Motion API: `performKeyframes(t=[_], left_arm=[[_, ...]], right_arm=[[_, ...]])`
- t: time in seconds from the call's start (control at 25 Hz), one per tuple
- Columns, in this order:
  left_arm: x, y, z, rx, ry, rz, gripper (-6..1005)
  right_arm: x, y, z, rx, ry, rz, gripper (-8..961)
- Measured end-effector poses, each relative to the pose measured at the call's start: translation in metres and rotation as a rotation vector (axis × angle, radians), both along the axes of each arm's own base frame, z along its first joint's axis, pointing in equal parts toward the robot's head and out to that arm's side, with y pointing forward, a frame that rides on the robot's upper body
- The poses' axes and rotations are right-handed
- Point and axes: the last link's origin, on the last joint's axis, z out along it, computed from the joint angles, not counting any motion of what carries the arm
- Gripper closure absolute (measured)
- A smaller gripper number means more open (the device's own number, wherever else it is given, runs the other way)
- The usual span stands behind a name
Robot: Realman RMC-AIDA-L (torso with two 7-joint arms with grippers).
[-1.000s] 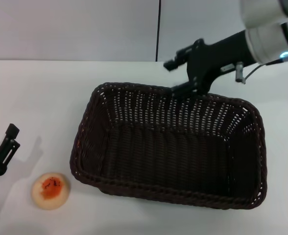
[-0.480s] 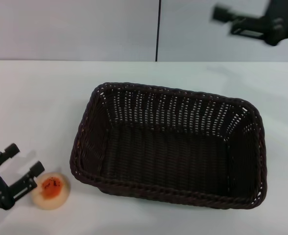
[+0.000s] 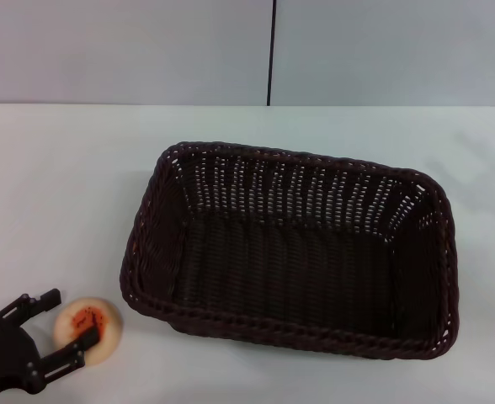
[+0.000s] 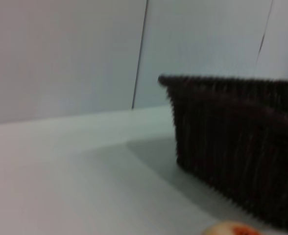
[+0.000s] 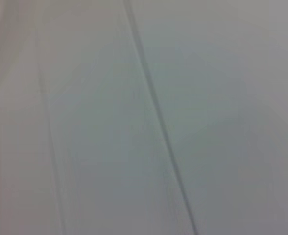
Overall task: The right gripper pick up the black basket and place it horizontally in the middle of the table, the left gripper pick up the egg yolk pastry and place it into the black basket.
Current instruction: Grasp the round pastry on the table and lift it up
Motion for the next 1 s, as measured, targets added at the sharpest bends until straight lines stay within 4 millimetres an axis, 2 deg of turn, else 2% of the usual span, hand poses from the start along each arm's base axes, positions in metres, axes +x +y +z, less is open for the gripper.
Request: performKeyframes(t=[0.36, 0.56, 0.64, 0.76, 1.0], left_arm=[[0.000, -0.001, -0.007, -0.055, 0.058, -0.049, 209], [0.002, -0.007, -0.003, -0.012, 0.058, -0.087, 241], [0.006, -0.004, 0.005, 0.040, 0.024, -0.097, 256], [0.011, 0.001, 0.010, 0.072, -0.002, -0.118, 465], [0.019, 0.014, 0.014, 0.083, -0.017, -0.169, 592]], right_arm=[[0.021, -0.013, -0.008, -0.009, 0.081, -0.083, 119], [0.025, -0.014, -0.013, -0.017, 0.096, -0.106, 119], [0.027, -0.016, -0.016, -0.026, 0.105, -0.120, 119], [0.028, -0.017, -0.017, -0.027, 0.109, -0.126, 119], [0.032, -0.023, -0.017, -0.023, 0.136, -0.132, 119]])
